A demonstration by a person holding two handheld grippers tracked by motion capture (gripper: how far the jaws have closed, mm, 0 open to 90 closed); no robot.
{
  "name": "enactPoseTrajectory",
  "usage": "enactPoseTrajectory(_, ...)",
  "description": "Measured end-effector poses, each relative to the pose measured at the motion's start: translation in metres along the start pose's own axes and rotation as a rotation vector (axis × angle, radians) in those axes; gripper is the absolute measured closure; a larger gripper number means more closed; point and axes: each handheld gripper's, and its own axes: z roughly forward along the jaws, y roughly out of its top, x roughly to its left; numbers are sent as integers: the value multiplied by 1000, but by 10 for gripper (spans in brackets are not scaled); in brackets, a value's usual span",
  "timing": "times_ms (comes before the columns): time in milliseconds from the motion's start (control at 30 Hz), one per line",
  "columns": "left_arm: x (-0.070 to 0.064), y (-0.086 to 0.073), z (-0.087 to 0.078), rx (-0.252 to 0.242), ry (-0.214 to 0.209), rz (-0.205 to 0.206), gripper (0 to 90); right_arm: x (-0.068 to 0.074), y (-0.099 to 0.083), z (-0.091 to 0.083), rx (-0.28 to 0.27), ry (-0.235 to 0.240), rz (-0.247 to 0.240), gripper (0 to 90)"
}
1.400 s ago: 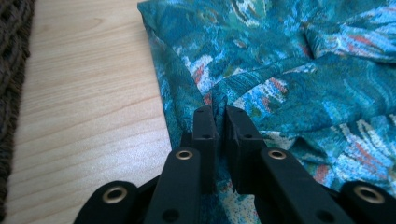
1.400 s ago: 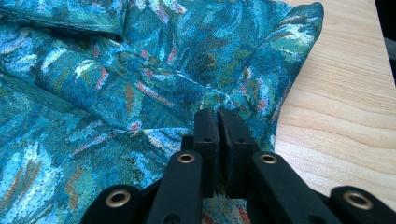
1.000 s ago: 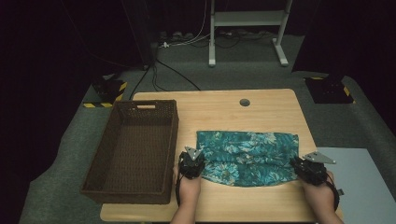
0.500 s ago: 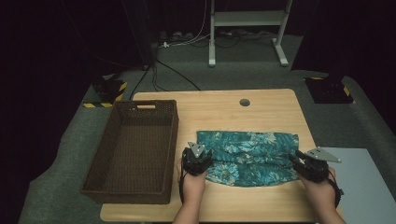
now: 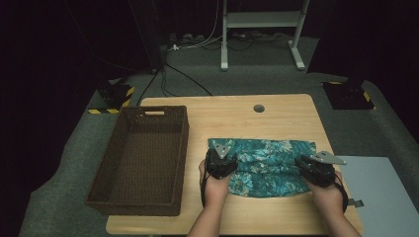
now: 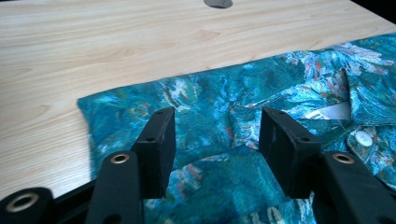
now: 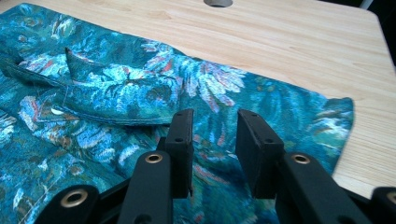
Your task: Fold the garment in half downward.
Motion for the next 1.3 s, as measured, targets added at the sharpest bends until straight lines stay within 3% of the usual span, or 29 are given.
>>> enactPoseTrajectory(733,-12,-4,41,101,-47,-11,467,20,5,34,38,55,7,685)
enactPoseTrajectory(1300,-21,-8,53,124,-65,1,518,26,7,65,90,68,63,628)
